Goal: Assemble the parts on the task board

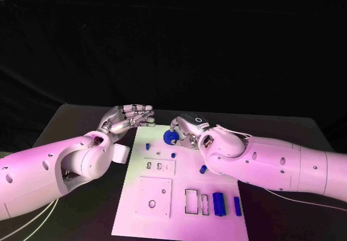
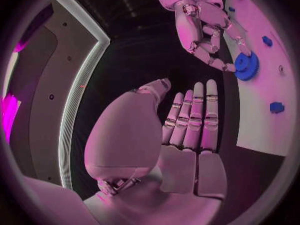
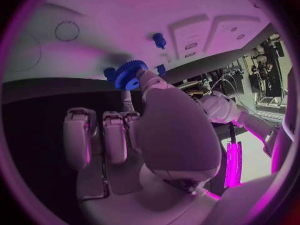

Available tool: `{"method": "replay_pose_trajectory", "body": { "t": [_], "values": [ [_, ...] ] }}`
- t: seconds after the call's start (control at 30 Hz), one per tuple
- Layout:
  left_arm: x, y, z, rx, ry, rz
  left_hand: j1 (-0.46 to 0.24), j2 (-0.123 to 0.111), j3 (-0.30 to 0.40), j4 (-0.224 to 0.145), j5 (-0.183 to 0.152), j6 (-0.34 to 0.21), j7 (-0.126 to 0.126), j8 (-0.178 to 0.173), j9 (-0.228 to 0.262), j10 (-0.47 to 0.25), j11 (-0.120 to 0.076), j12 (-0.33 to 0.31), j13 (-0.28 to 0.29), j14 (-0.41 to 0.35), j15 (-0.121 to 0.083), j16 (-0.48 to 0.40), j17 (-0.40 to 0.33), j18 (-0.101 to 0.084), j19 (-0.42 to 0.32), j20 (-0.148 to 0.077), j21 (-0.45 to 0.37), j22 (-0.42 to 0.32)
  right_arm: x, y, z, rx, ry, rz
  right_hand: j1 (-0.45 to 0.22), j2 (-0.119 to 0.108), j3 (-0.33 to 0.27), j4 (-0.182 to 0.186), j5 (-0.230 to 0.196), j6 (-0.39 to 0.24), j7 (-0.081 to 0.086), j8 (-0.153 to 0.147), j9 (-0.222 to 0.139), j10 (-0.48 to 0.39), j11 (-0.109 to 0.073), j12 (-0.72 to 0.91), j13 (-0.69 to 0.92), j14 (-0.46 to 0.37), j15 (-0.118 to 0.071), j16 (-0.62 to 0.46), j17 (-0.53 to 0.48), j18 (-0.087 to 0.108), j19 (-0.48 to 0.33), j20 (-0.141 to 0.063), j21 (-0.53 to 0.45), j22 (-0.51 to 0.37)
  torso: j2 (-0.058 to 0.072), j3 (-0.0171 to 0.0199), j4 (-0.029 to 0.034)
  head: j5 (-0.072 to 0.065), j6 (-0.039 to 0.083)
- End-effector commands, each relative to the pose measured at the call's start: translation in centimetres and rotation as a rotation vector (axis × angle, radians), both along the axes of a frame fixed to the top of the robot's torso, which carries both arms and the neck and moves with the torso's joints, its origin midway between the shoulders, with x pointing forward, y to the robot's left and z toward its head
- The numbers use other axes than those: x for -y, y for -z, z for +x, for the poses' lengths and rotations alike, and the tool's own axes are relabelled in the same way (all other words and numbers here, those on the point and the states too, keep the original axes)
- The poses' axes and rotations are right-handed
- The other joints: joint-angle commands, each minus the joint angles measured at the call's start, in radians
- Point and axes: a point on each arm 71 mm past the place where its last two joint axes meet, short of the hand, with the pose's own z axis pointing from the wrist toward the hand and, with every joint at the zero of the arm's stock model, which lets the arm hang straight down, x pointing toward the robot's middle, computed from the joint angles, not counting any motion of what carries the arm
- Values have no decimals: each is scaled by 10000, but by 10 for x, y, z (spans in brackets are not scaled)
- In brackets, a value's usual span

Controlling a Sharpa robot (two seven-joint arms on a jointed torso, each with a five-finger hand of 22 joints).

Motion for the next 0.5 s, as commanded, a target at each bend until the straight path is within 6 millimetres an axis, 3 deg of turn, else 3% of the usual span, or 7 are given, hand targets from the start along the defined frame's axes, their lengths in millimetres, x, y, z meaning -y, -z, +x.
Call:
{"method": "replay_pose_trajectory", "body": {
  "t": [0.03,0.5],
  "values": [
    [3,-1,-1,35,207,-121,-46,5,69,-1,-54,-8,286,-30,-10,36,55,-21,13,-2,51,-67,12,99,-40,9,61,-10,-2,4,0,-56,-63,-306,-47,54,59,-14,25,152,-191,47,111,643,-45,21,1977,899,-24,61,1881,-67,115,10,6,1250,-12,9,-9,23,-29],
    [3,-1,-1,21,223,-121,-46,5,69,-1,-54,-8,286,-30,-10,36,55,-21,13,-2,51,-67,12,99,-40,9,61,-10,-6,13,6,-254,15,-427,-190,-32,172,-14,16,56,-141,-46,98,574,-3,-70,1885,890,10,52,1838,-47,61,32,-62,1183,-21,10,-2,51,-50]
  ]
}}
